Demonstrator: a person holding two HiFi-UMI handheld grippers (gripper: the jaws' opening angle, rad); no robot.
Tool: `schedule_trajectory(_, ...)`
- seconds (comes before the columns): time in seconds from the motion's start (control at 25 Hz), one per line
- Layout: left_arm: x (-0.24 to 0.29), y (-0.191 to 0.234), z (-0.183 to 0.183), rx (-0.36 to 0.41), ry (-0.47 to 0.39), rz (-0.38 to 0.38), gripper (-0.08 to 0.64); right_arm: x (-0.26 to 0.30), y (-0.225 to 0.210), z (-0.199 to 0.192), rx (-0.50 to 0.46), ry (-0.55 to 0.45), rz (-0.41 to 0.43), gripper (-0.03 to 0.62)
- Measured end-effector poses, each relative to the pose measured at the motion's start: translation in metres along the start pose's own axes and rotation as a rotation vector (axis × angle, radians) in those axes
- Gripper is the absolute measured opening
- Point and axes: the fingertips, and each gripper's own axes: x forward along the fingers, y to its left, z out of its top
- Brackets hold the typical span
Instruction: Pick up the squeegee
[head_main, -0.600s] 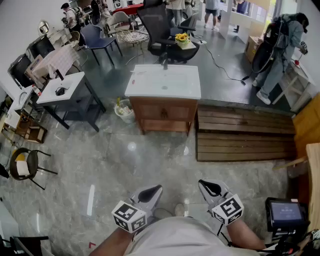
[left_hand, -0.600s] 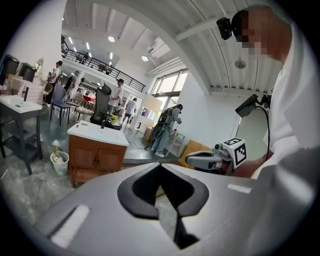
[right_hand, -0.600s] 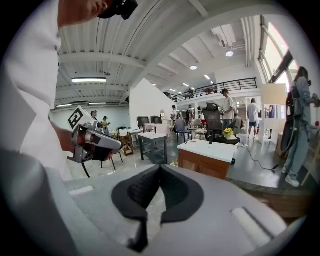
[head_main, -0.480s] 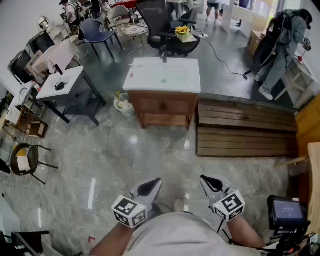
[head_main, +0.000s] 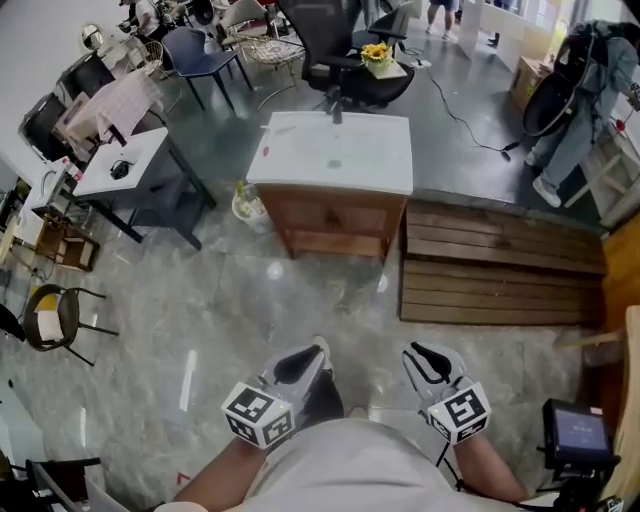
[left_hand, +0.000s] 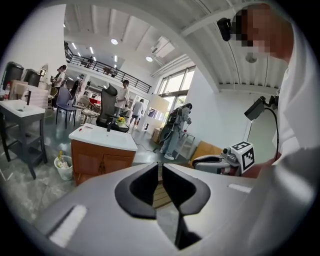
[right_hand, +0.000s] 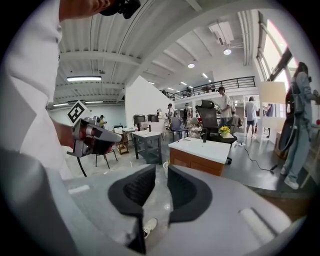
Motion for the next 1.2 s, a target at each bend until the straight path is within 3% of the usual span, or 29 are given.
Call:
schedule_trajectory(0.2, 0.05, 0.055, 0.03, 0.001, 0.005, -0.056, 0.086, 0.053, -0.031, 0.036, -0.013, 0.004, -0.052, 0.104)
schedule_trajectory(0.4, 0.089, 0.118, 0.082, 0.032, -0.011, -0.101, 0.103, 0.121, -0.058, 0.086, -0.065, 0.013, -0.051, 0.106)
schedule_trajectory(0.48, 0.099, 0.148, 0.101, 0.035, -0.021, -0.114, 0.153, 0.154, -0.07, 0.103, -0.068, 0.02, -0.06, 0.106)
schedule_trajectory(0.68, 0.119, 0.221, 0.12, 0.028, 0.009, -0.132, 0.202, 0.227, -0.092, 0.14, -0.103, -0.002, -0.087, 0.106)
schedule_trajectory(1.0, 0.167, 0.328, 0.146, 0.053, -0.015, 0.083, 0.202, 0.302, -0.148, 0.151, -0.087, 0.037, -0.052, 0.106)
schedule_trajectory(1.2, 0.22, 0.394, 0.168, 0.083, 0.011, 0.26, 0.201, 0.356, -0.216, 0.172, -0.098, 0.029, 0.001, 0.127)
